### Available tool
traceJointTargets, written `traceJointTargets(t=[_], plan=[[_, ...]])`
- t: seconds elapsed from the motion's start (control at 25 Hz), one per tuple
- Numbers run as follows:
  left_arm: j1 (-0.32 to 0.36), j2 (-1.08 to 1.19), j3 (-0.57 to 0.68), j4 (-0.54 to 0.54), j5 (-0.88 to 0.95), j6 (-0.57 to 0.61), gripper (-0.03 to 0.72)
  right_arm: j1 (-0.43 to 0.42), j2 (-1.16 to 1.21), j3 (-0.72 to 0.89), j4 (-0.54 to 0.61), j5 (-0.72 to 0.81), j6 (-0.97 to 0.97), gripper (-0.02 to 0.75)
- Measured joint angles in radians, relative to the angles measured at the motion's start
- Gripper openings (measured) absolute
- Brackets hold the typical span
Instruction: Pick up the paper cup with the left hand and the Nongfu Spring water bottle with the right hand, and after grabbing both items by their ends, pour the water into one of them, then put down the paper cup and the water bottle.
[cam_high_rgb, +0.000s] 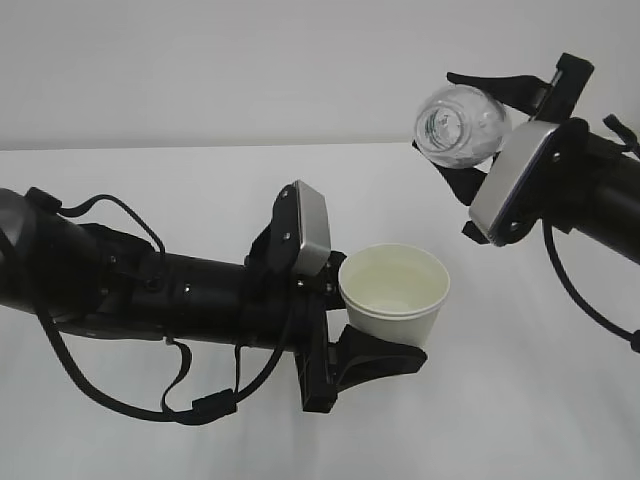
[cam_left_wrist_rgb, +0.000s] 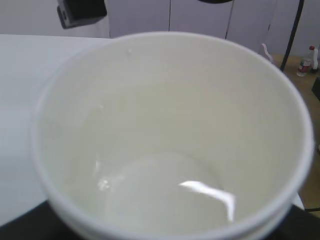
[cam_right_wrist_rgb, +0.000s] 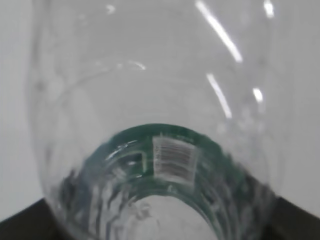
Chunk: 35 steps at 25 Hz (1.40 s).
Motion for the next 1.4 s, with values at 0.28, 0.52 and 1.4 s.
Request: traceJointTargets(t=[0.28,0.52,1.4], plan=[[0.0,0.0,0.0,0.0,0.0,0.0,0.483,0.0,0.0,0.0,0.031,0.0,0.112,0.483],[0.0,0.0,0.0,0.0,0.0,0.0,0.483,0.0,0.0,0.0,0.044,0.0,0.209,0.483],[0.0,0.0,0.0,0.0,0.0,0.0,0.483,0.0,0.0,0.0,0.05,0.022,0.492,0.483]])
